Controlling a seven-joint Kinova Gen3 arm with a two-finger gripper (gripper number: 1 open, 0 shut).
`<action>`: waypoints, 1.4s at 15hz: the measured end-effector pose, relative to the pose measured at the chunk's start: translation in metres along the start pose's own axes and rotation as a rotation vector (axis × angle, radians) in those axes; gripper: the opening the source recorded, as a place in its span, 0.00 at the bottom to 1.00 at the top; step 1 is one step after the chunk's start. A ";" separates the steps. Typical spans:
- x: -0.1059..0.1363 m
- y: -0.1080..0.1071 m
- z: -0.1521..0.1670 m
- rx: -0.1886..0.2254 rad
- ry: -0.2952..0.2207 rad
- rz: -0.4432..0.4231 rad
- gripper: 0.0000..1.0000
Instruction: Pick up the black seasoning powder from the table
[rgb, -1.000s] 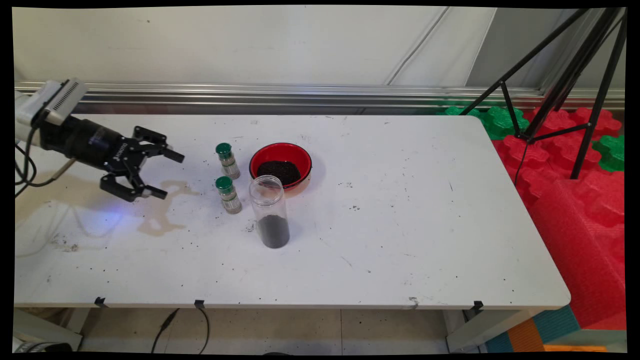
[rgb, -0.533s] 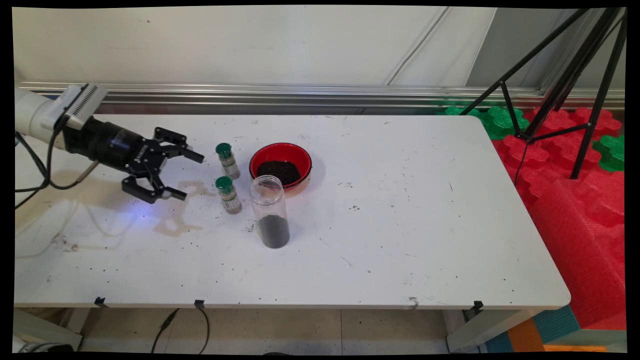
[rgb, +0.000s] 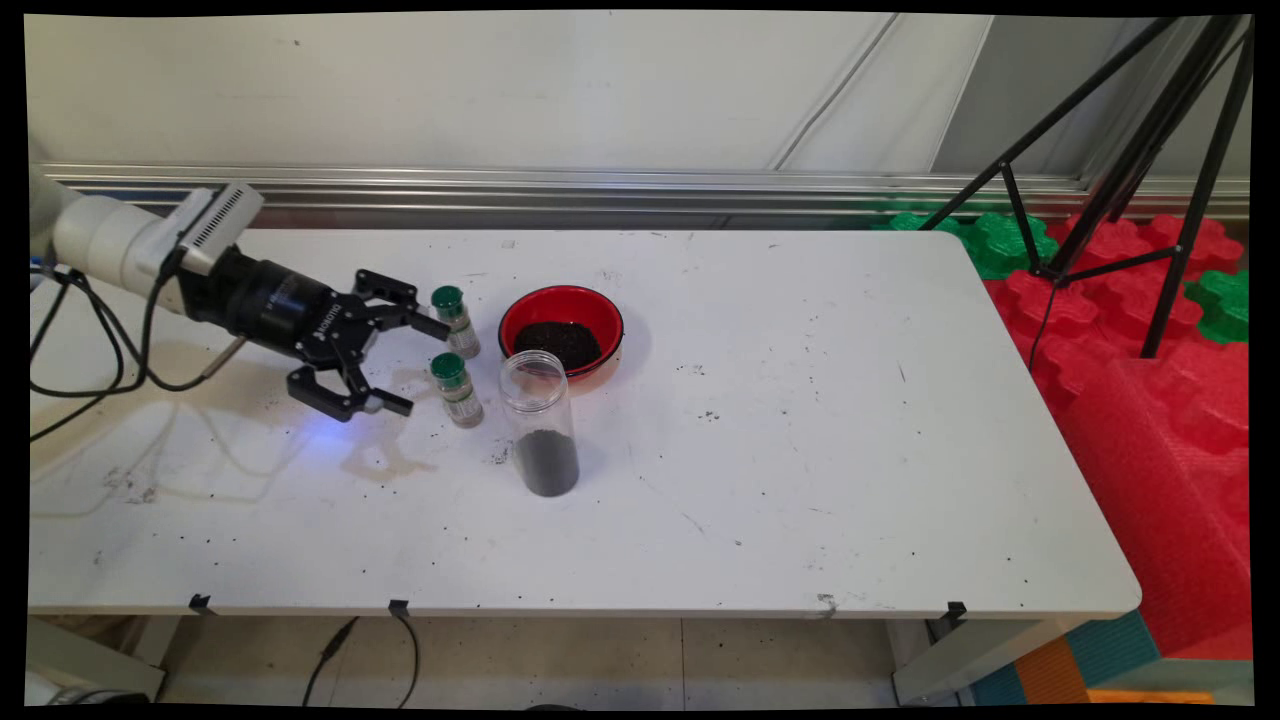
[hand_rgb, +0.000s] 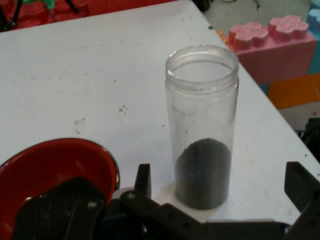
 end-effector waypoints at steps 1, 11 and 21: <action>-0.001 -0.001 0.005 -0.009 0.009 -0.001 1.00; -0.018 -0.015 0.061 -0.090 0.074 -0.002 1.00; -0.027 -0.024 0.099 -0.123 0.108 -0.002 1.00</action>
